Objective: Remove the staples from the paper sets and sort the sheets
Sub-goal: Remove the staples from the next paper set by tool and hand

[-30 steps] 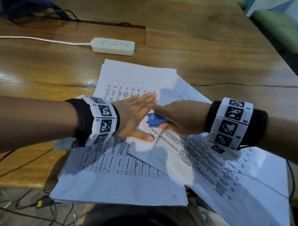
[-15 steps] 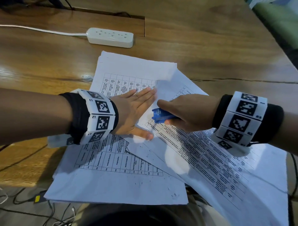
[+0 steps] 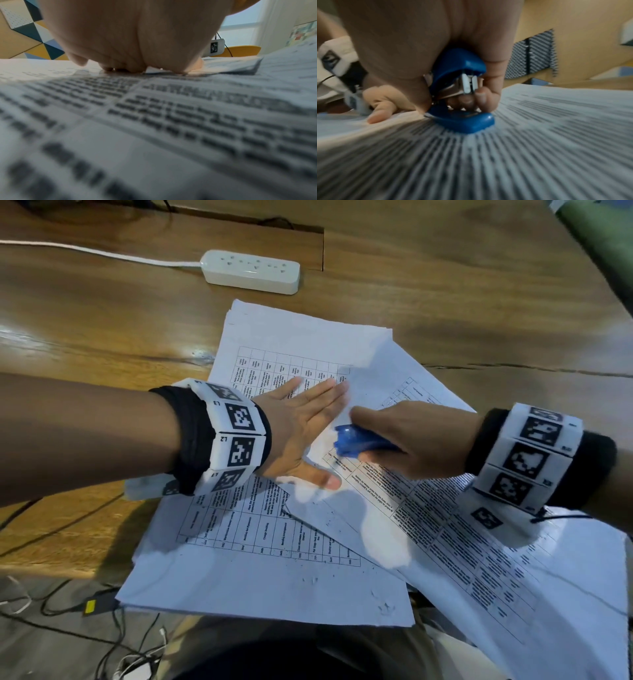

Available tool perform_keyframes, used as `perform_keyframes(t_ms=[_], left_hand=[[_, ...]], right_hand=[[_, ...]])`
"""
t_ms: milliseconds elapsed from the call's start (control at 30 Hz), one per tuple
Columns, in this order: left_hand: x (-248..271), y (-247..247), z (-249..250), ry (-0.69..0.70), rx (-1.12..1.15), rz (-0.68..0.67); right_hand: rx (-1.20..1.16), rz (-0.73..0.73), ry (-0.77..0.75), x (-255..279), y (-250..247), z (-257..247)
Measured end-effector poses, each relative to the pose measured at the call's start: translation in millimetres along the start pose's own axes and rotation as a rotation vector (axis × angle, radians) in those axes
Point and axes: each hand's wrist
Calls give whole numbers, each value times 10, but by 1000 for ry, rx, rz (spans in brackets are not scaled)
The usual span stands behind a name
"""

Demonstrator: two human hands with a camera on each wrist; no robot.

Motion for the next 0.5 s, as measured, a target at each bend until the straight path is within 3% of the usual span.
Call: perform_keyframes(t_ms=[133,333,500], left_hand=[[51,-10,58,-74,68,14],[111,-30,171,-190,350,204],[129,-114,226,-282,879,198]], right_hand=[[-71,12,110,257,73,139],[-42,36,174,377,143,139],[-42,53,183,376,148,113]])
Point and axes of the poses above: each hand's wrist, its own x-axis away from the middle knuckle, its own y-axis out of the palm, z = x × y, and after that the axes turned 5 degrees about x, right-handed
